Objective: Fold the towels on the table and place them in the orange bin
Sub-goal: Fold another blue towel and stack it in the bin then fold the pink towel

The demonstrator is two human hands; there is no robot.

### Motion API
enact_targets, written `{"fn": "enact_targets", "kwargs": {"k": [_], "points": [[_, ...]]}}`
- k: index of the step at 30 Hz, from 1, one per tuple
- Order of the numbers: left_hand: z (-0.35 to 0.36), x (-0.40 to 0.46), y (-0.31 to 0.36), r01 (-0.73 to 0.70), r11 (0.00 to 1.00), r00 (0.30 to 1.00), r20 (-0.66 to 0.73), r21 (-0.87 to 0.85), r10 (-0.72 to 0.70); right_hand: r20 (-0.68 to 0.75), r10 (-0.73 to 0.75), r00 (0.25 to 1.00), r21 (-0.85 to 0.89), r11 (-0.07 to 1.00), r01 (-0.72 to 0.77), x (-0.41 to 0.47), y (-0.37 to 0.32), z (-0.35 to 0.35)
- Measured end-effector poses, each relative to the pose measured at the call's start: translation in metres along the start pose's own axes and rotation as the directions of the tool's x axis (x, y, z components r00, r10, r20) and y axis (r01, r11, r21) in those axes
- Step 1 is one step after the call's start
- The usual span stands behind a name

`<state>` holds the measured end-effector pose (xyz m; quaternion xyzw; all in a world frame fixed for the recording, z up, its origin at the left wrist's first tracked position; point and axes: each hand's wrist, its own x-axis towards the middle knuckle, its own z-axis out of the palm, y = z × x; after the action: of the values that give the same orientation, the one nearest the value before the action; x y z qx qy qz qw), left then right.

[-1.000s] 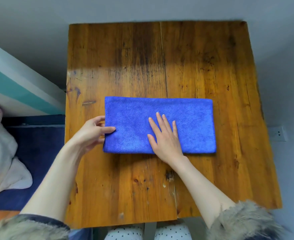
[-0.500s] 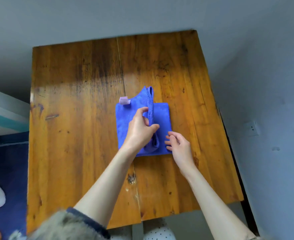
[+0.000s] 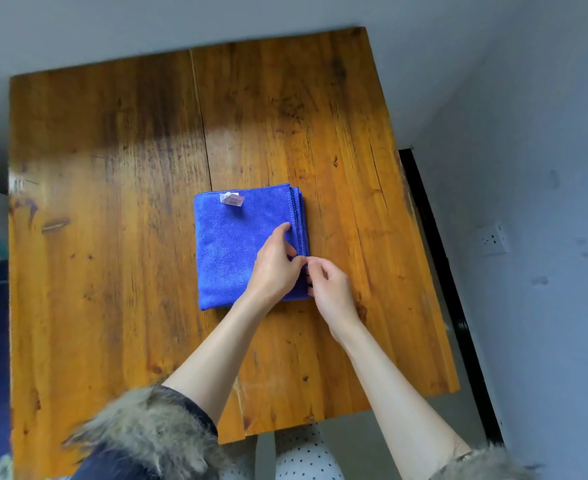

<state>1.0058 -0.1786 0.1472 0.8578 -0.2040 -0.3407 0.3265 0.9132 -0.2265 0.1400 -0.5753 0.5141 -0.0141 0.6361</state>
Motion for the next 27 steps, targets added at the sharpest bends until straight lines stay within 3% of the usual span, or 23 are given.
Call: {"fn": "enact_targets", "kwargs": {"k": [3,5,7,12,15,19,22,24,26,27], "points": [[-0.013,-0.013,-0.009,-0.148,0.988,0.979,-0.148,-0.048,0.139,-0.032,0.002,0.999,-0.054,0.999,-0.004,0.003,-0.004,0.001],[-0.027,-0.021,-0.025,-0.247,0.959,0.91,-0.307,0.137,0.278,-0.043,-0.02,0.999,-0.111,0.994,0.015,0.004,-0.01,0.003],[-0.041,-0.024,-0.046,-0.238,0.893,0.855,-0.354,0.381,0.379,-0.05,-0.044,0.998,-0.23,0.973,0.031,0.006,-0.016,0.007],[-0.051,-0.017,-0.08,-0.169,0.783,0.943,-0.134,0.598,0.306,-0.101,-0.124,0.987,-0.455,0.888,0.065,0.013,-0.019,0.012],[-0.045,-0.01,-0.084,-0.19,0.673,0.948,-0.046,0.715,0.316,-0.133,-0.122,0.984,-0.391,0.918,0.061,0.014,-0.015,0.013],[-0.042,-0.002,-0.088,-0.212,0.577,0.945,0.015,0.789,0.327,-0.146,0.007,0.989,-0.179,0.983,-0.033,0.016,-0.014,0.01],[-0.046,0.002,-0.086,-0.255,0.564,0.93,0.039,0.786,0.365,-0.172,-0.023,0.985,-0.25,0.968,-0.021,0.014,-0.018,0.013],[-0.049,0.006,-0.083,-0.303,0.567,0.908,0.052,0.766,0.415,-0.232,-0.352,0.907,-0.518,0.834,0.191,0.014,-0.02,0.02],[-0.054,0.013,-0.079,-0.343,0.595,0.88,0.027,0.727,0.474,-0.083,-0.651,0.755,-0.726,0.558,0.401,0.022,-0.023,0.03],[-0.056,0.017,-0.077,-0.362,0.608,0.862,0.006,0.707,0.507,0.017,-0.712,0.702,-0.779,0.431,0.456,0.031,-0.026,0.036]]}}
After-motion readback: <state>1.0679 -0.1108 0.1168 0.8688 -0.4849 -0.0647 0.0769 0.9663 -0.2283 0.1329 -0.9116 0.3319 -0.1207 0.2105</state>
